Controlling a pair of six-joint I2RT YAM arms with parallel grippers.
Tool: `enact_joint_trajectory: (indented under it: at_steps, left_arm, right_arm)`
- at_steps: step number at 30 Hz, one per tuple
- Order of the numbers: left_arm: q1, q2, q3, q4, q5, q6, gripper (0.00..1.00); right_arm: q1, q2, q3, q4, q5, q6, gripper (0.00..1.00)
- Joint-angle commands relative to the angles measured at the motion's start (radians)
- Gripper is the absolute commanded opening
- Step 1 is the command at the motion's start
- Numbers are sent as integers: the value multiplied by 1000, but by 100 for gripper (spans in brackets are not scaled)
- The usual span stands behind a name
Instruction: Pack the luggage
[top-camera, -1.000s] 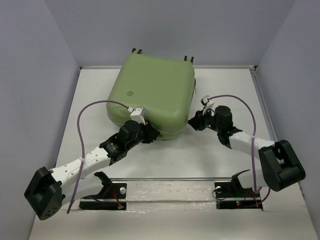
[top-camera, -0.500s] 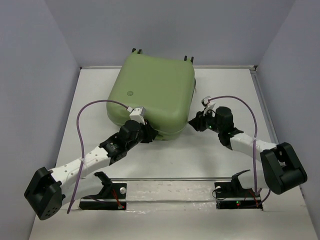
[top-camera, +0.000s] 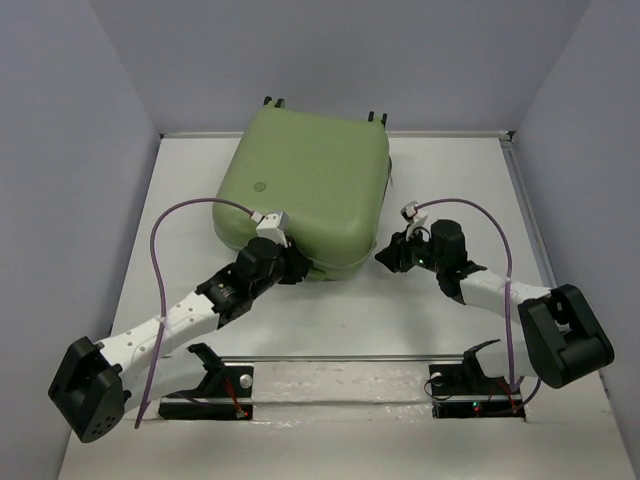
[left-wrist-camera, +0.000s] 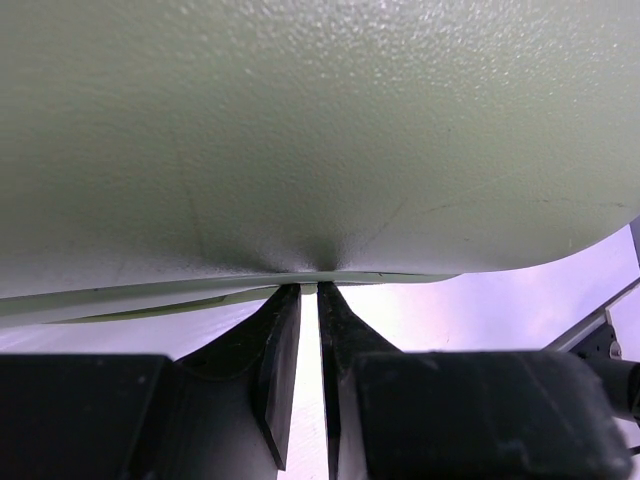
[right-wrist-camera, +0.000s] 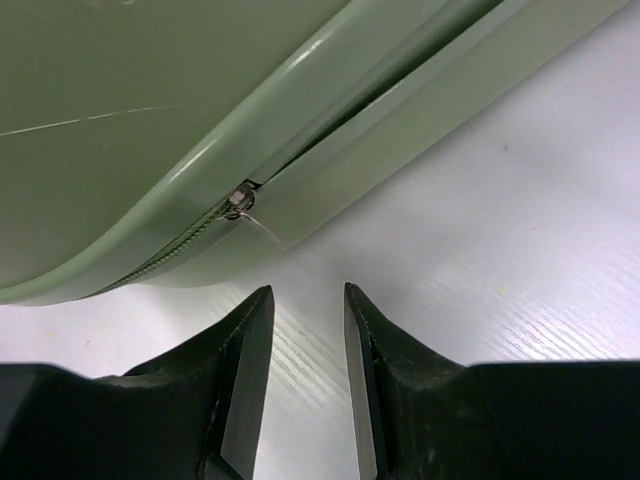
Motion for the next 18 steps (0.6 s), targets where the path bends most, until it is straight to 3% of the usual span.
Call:
enact_joint_trajectory:
  at_steps: [1, 3, 18]
  left_arm:
    - [20, -36, 54, 44, -60, 30, 25]
    - [25, -39, 51, 44, -59, 30, 25]
    - [41, -37, 60, 26, -57, 33, 25]
  right_arm:
    - [-3, -13, 16, 89, -68, -40, 42]
    - [-3, -27, 6, 112, -40, -40, 53]
    - [-3, 82, 52, 285, -130, -64, 52]
